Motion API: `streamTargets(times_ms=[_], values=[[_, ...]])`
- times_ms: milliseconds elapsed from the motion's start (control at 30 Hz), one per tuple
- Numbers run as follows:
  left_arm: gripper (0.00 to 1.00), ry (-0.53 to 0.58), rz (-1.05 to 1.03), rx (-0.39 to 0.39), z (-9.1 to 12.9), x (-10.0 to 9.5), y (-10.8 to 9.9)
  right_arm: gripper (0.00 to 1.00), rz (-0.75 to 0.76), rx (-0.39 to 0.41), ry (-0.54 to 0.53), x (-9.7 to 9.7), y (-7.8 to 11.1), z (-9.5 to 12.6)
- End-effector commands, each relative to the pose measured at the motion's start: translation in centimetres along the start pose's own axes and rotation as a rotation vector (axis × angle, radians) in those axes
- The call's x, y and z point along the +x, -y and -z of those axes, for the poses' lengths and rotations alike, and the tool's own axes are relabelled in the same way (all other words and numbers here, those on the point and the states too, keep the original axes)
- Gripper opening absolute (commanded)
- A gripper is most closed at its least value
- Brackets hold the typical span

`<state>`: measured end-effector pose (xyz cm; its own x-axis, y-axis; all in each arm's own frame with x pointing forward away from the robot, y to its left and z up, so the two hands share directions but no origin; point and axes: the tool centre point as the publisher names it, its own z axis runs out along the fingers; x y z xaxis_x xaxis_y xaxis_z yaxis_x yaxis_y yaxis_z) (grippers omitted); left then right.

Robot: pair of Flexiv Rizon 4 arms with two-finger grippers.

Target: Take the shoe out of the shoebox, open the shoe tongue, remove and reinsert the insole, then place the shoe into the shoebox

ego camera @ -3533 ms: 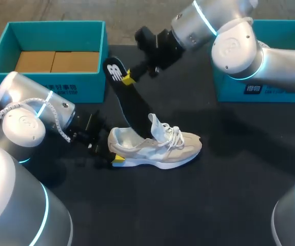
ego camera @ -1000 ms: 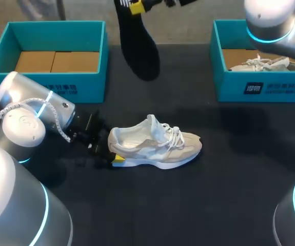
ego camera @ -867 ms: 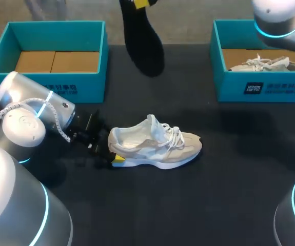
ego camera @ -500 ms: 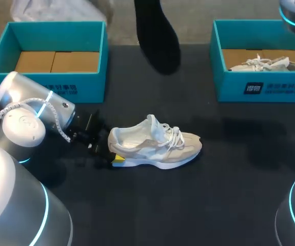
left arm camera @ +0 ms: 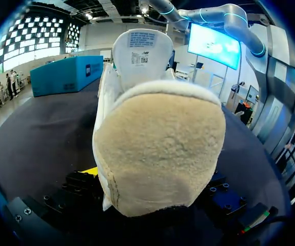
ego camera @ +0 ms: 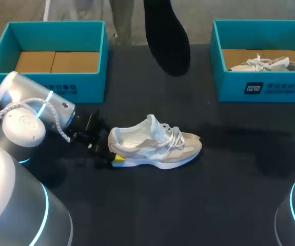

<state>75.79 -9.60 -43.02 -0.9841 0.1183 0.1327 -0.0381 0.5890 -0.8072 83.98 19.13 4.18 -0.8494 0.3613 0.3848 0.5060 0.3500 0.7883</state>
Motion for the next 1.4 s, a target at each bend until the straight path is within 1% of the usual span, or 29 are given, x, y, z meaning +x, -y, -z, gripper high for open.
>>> streamTargets(times_ms=[33,367,433,500,567,600,633,767,833,900,933,1033,1200,1267,1400], values=[[0.00,0.000,0.001,-0.002,-0.4,-0.3,-0.4,0.00,-0.002,0.001,0.004,0.1,0.1,0.0],[0.00,0.000,0.001,-0.002,-0.4,-0.3,-0.4,0.00,-0.002,0.001,0.004,0.1,0.1,0.0],[0.00,0.000,0.001,-0.002,-0.4,-0.3,-0.4,0.00,-0.027,-0.003,-0.029,0.0,0.5,0.6],[0.00,0.000,0.001,-0.002,-0.4,-0.3,-0.4,0.00,-0.056,0.043,-0.045,0.3,0.9,1.4],[0.00,0.000,0.001,-0.002,-0.4,-0.3,-0.4,0.00,-0.082,0.039,-0.088,0.7,1.2,2.2],[0.00,0.000,0.001,-0.002,-0.4,-0.3,-0.4,0.00,-0.097,0.068,-0.084,0.9,1.4,2.6],[0.00,0.000,0.001,-0.002,-0.4,-0.3,-0.4,0.00,-0.099,0.075,-0.078,1.0,1.6,2.9],[0.00,0.000,0.001,-0.002,-0.4,-0.3,-0.4,0.00,-0.143,0.076,-0.088,2.3,2.0,4.6],[0.00,0.000,0.001,-0.002,-0.4,-0.3,-0.4,0.00,-0.187,0.073,-0.059,2.9,2.3,5.5],[0.00,0.000,0.001,-0.002,-0.4,-0.3,-0.4,0.00,-0.192,0.050,-0.060,3.4,2.4,6.1],[0.00,0.000,0.001,-0.002,-0.4,-0.3,-0.4,0.00,-0.207,0.030,-0.051,4.0,2.7,6.8],[0.00,0.000,0.001,-0.002,-0.4,-0.3,-0.4,0.00,-0.227,0.006,-0.034,5.1,3.1,7.8],[0.00,0.000,0.001,-0.002,-0.4,-0.3,-0.4,0.00,-0.242,-0.016,-0.044,6.8,3.8,8.6],[0.00,0.000,0.001,-0.002,-0.4,-0.3,-0.4,0.00,-0.249,-0.008,-0.051,7.8,4.4,8.9],[0.00,0.000,0.001,-0.002,-0.4,-0.3,-0.4,0.00,-0.264,-0.003,-0.061,8.9,5.4,9.1]])
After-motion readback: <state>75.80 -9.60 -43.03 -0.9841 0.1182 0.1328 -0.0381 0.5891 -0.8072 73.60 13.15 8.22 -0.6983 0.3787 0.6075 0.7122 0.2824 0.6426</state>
